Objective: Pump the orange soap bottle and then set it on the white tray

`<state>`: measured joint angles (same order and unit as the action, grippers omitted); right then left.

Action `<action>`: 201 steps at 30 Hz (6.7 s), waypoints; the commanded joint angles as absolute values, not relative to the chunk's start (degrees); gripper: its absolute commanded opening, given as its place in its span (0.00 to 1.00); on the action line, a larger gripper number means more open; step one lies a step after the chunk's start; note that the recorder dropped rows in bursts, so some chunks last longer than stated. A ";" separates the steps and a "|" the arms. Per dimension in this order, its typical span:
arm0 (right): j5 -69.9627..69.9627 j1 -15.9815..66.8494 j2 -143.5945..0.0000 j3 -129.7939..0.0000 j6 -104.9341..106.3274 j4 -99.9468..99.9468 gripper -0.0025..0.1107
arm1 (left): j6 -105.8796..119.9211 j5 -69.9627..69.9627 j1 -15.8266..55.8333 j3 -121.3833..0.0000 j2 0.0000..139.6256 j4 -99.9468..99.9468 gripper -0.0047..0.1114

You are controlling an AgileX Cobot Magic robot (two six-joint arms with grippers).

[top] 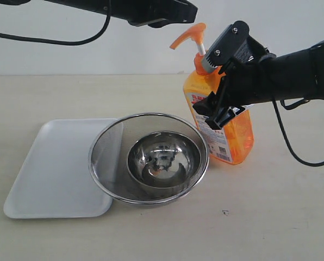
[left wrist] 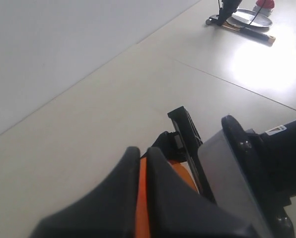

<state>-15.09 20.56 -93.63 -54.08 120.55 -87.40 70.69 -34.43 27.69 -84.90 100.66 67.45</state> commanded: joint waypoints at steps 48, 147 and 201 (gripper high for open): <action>-15.41 20.53 -92.65 -54.33 120.42 -87.62 0.02 | 70.26 -35.60 31.84 -85.31 107.11 66.54 0.08; -19.70 20.53 -92.65 -54.33 117.23 -78.57 0.02 | 49.01 -35.35 31.71 -85.31 96.00 41.31 0.08; -22.56 20.53 -92.65 -54.33 116.60 -76.68 0.02 | 47.49 -37.49 32.05 -85.31 101.49 42.64 0.08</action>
